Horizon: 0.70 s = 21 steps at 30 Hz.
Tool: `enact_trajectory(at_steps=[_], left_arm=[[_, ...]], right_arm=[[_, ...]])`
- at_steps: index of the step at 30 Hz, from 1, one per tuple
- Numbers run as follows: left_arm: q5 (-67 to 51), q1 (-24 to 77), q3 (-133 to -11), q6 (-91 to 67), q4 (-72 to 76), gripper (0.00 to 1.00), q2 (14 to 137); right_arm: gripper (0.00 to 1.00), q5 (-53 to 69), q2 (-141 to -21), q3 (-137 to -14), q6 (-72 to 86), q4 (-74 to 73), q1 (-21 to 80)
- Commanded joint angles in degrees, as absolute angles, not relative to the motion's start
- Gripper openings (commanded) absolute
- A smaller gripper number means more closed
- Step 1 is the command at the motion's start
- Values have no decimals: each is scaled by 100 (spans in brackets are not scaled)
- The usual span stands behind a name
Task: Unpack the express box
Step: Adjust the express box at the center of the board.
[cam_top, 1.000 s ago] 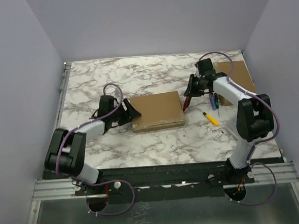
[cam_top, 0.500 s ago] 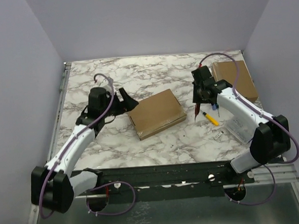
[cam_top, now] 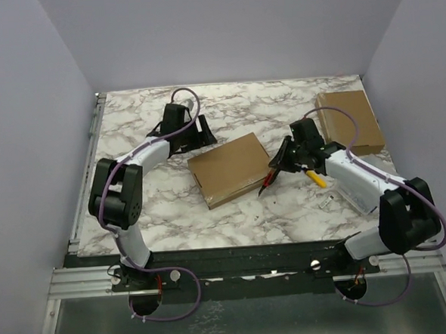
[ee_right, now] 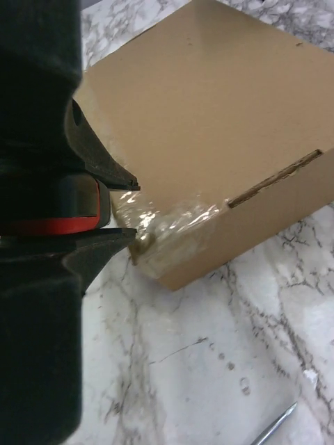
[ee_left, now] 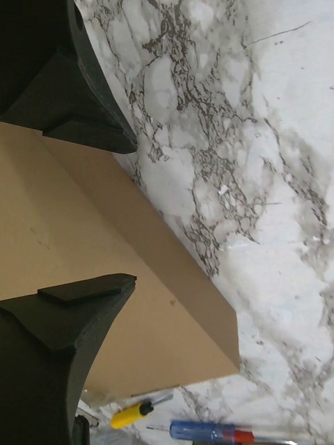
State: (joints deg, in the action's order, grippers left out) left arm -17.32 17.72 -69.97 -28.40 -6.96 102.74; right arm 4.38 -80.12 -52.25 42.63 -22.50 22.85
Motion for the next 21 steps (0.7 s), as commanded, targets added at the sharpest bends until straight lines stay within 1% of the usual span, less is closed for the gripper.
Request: enact_trajectory(at_steps=[1,5,9,11,13,16,19,21], left_arm=[[-1873,1768,-6625,-2641,-728,76,10325],[-2129,1778,-5672,-2959,-346,76,9703],[-2428,1803,-4766,-3326,-65,76,8874],[-2444,1832,-4493,-3275,-134,76,8479],[-2162,1822,-4437,-2905,-606,77,8114],[-1435,1819,-4495,-2299,-1132,78,7539],[-1166,1834,-4381,-1973,-1129,79,6816],[-1179,1920,-4310,-1627,-1028,79,6443]], right_arm=[[0,839,-8522,-5592,4519,-1299,2158],[0,1020,-9310,-6301,4085,-1057,2043],[0,968,-10002,-7366,3508,-1438,2030],[0,745,-10093,-7600,3270,-1659,2030],[0,405,-10047,-7623,3002,-1870,2030],[0,111,-9773,-7366,2548,-1889,2030],[0,-314,-9436,-7106,2221,-1914,2037],[0,-362,-9163,-6998,2020,-1835,2039]])
